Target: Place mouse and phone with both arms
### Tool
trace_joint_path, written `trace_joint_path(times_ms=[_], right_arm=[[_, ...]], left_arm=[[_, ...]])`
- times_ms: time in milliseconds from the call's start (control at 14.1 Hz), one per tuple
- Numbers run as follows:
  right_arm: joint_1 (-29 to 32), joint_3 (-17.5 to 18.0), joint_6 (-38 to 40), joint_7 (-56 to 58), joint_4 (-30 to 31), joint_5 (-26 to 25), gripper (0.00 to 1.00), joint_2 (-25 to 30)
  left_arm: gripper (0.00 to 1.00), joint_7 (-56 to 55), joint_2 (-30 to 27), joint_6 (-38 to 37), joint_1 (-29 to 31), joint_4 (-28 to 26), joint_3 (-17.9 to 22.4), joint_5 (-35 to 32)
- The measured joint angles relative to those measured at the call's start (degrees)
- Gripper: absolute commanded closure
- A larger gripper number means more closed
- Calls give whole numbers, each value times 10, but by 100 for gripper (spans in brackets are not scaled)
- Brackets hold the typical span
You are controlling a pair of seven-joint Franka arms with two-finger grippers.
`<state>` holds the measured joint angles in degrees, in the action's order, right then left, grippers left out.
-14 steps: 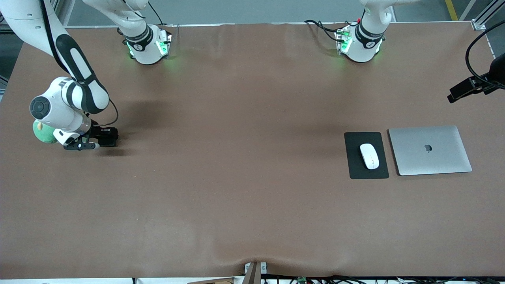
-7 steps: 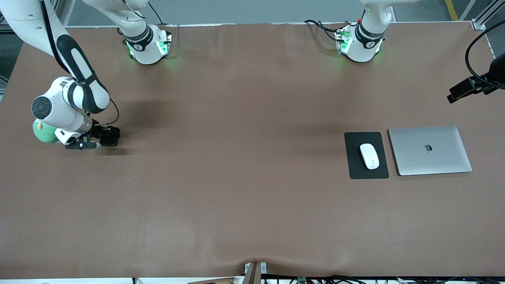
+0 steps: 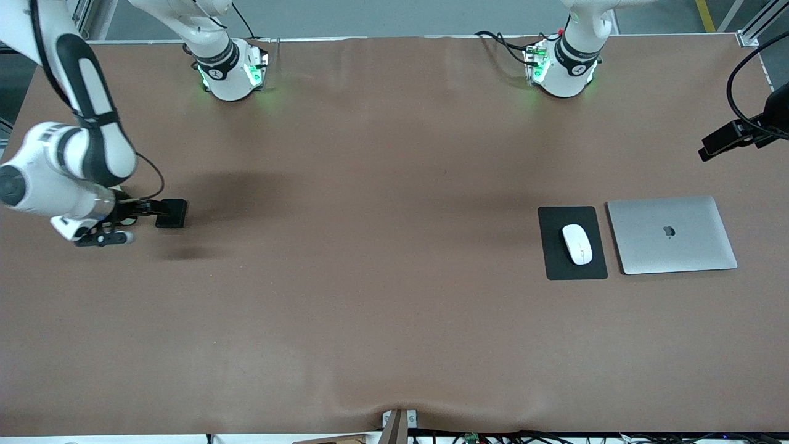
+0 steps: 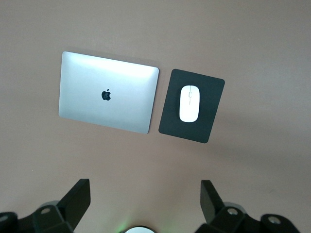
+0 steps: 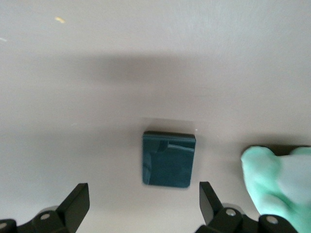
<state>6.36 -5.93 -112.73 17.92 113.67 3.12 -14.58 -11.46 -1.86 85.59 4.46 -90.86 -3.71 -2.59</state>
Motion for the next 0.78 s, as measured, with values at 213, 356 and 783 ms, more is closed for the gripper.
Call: trace_joint_path(times_ms=[213, 356, 783], right_arm=[[-4, 1, 68, -1, -86, 0, 0, 2], [-5, 2, 85, -1, -110, 0, 0, 1], [-18, 2, 189, -1, -265, -3, 0, 1]], left_arm=[[0, 0, 0, 0, 0, 0, 0, 0], [0, 0, 0, 0, 0, 0, 0, 0], [0, 0, 0, 0, 0, 1, 0, 0]])
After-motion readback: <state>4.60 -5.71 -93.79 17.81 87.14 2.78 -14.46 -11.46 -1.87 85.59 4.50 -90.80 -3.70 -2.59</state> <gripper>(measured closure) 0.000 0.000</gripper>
